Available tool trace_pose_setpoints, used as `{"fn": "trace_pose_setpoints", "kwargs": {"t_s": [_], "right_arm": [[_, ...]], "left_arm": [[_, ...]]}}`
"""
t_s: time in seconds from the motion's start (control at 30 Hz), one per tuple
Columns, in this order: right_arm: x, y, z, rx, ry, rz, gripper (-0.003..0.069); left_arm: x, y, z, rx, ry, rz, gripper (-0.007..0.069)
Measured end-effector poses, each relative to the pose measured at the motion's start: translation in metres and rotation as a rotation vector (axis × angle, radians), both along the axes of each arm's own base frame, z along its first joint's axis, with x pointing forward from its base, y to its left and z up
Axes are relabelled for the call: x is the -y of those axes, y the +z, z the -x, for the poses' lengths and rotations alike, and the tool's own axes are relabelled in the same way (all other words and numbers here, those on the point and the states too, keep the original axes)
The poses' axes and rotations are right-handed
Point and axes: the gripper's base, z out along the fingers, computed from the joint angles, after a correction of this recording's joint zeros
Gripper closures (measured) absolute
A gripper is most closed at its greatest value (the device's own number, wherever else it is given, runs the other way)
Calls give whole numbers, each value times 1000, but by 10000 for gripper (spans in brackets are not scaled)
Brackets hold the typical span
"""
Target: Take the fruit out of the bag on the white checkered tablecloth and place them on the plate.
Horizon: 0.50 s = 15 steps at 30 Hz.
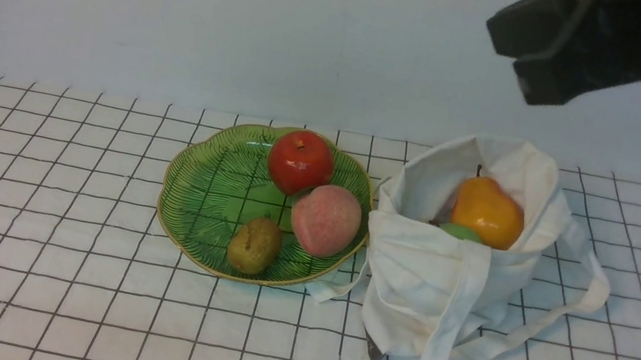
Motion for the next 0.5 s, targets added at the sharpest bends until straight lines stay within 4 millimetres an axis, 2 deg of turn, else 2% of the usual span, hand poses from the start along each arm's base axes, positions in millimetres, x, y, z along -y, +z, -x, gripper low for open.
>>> {"fn": "trace_pose_setpoints", "kwargs": {"t_s": [0.23,0.43,0.47,0.5], "right_arm": [[26,13,42,-77,-4,29,671],[51,14,83,-81,-16,11,673],[63,13,104,-65,-26,-15,673],[70,12,114,-56,-32,-28,673]], "left_arm": [[0,0,0,0,0,0,632],[0,0,0,0,0,0,632],[0,0,0,0,0,0,632],[0,0,0,0,0,0,632]]}}
